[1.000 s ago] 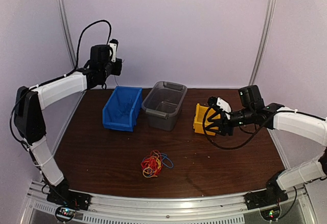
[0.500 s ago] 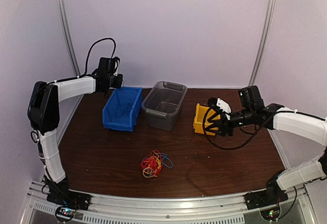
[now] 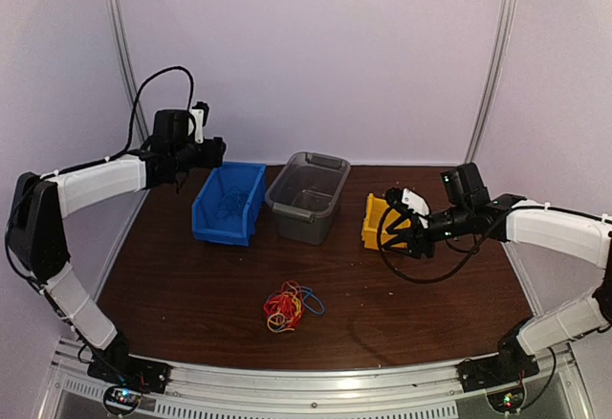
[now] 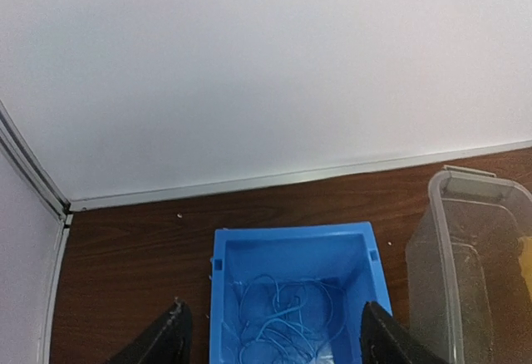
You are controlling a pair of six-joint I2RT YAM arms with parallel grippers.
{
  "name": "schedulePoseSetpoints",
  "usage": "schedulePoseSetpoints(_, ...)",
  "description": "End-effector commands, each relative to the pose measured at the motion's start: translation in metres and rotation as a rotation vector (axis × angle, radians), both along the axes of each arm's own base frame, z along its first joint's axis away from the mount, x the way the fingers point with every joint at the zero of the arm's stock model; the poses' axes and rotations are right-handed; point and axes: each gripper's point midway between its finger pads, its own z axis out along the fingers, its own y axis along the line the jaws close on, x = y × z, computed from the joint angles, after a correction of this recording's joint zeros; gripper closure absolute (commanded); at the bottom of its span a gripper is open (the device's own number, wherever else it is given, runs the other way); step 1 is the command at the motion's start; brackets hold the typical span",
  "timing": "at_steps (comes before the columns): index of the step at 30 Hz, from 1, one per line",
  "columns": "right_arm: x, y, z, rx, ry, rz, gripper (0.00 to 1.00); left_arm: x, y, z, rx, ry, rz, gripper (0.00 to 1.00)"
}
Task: Untangle the cables
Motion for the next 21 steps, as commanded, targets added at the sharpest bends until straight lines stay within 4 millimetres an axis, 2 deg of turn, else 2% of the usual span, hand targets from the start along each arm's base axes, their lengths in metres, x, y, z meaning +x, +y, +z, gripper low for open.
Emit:
schedulePoseSetpoints(1, -0.002, 0.0, 0.002, -0.013, -0.038, 0.018, 0.52, -0.052, -0.022, 0.01, -0.171, -0.037, -0.123, 0.3)
schedulePoseSetpoints(5, -0.004, 0.002, -0.005, -0.045, -0.043, 0.035, 0.54, -0.105, -0.054, -0.01, -0.157, -0.022, -0.222, 0.33)
schedulePoseSetpoints(10, -0.009, 0.013, -0.019, -0.103, -0.055, 0.073, 0.62, -0.186, -0.126, -0.032, -0.113, 0.0, -0.464, 0.33)
schedulePoseSetpoints(13, -0.015, 0.025, -0.034, -0.158, -0.077, 0.098, 0.66, -0.23, -0.157, -0.06, -0.131, 0.075, -0.605, 0.33)
schedulePoseSetpoints(16, -0.032, 0.042, -0.056, -0.246, -0.109, 0.16, 0.67, -0.266, -0.172, -0.107, -0.082, 0.188, -0.682, 0.32)
schedulePoseSetpoints(17, -0.04, 0.048, -0.063, -0.275, -0.118, 0.186, 0.67, -0.275, -0.175, -0.12, -0.059, 0.224, -0.691, 0.3)
schedulePoseSetpoints(18, -0.046, 0.053, -0.069, -0.299, -0.129, 0.21, 0.67, -0.281, -0.176, -0.133, -0.036, 0.259, -0.69, 0.24)
schedulePoseSetpoints(19, -0.055, 0.061, -0.074, -0.318, -0.143, 0.244, 0.67, -0.285, -0.176, -0.141, -0.024, 0.284, -0.682, 0.19)
schedulePoseSetpoints(21, -0.064, 0.069, -0.084, -0.357, -0.168, 0.282, 0.68, -0.29, -0.176, -0.151, -0.036, 0.309, -0.674, 0.18)
